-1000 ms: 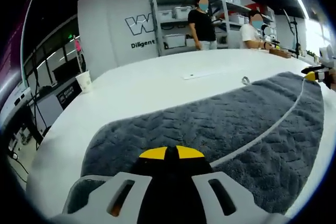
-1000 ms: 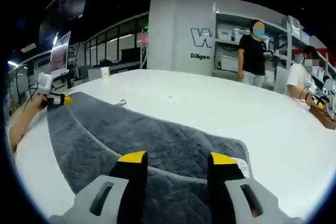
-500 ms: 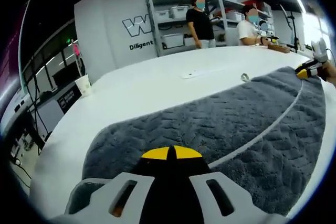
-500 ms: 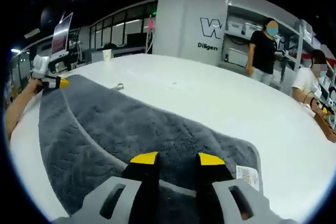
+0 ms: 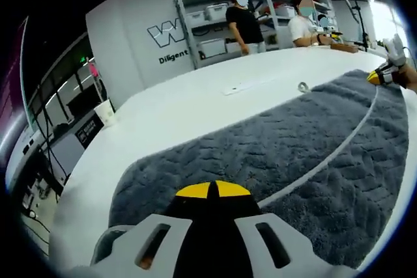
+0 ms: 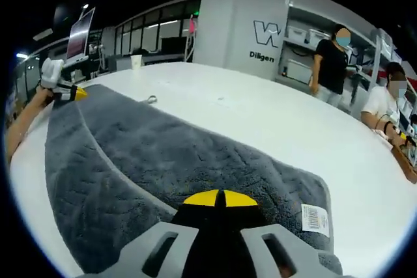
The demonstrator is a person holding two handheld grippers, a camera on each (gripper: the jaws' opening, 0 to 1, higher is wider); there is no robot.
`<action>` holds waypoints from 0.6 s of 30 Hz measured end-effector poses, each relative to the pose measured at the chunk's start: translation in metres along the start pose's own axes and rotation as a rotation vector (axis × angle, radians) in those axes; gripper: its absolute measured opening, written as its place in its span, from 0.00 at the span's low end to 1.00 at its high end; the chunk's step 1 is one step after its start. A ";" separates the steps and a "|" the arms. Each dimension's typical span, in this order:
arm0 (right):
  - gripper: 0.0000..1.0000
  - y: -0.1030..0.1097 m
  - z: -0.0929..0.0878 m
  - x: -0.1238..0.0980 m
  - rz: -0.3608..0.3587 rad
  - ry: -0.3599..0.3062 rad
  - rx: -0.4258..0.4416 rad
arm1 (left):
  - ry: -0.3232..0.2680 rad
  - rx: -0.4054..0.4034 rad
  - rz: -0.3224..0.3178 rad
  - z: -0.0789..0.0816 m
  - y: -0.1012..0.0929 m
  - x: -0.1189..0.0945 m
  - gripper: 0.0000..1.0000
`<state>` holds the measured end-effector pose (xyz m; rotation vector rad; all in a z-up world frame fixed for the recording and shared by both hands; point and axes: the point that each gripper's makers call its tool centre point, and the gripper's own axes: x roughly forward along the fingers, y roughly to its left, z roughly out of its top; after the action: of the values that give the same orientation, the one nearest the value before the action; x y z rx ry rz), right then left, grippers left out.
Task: Open the folded towel by lifting each exposed corner and separating the folded layers until the towel lies flat within the target outline without major curled edges
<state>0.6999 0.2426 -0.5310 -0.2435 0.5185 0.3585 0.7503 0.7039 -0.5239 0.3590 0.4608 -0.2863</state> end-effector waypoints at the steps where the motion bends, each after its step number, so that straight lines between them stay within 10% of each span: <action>1: 0.00 0.002 0.000 0.000 0.006 0.002 -0.005 | 0.002 0.004 0.002 0.000 0.000 0.000 0.00; 18: 0.00 -0.008 -0.002 -0.001 -0.009 -0.008 0.020 | 0.019 0.017 0.016 -0.002 0.003 -0.001 0.00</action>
<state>0.7009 0.2344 -0.5310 -0.2252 0.5130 0.3447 0.7494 0.7076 -0.5239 0.3821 0.4746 -0.2718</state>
